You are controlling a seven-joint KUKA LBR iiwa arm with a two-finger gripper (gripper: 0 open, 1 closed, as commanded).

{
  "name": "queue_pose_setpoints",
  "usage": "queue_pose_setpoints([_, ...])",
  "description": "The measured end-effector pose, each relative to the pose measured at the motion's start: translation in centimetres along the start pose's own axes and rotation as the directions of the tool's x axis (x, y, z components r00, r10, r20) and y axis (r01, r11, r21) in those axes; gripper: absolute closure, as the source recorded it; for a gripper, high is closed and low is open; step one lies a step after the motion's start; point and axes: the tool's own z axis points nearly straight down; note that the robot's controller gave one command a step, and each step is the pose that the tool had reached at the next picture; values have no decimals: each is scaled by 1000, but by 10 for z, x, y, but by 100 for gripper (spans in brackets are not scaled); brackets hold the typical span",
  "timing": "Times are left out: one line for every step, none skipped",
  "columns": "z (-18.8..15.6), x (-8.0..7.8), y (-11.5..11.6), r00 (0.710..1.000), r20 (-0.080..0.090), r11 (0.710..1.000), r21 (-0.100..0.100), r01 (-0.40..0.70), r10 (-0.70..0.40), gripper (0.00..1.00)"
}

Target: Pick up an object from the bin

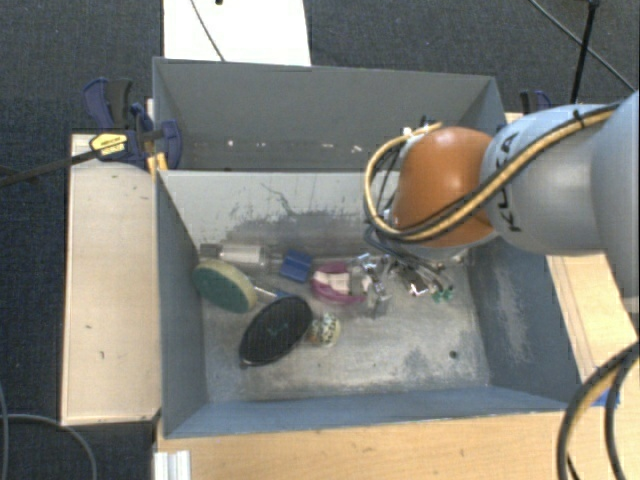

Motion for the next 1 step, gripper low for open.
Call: queue_pose_setpoints([1, 2, -3, 1000, 1, 1000, -7, -14, 14, 100])
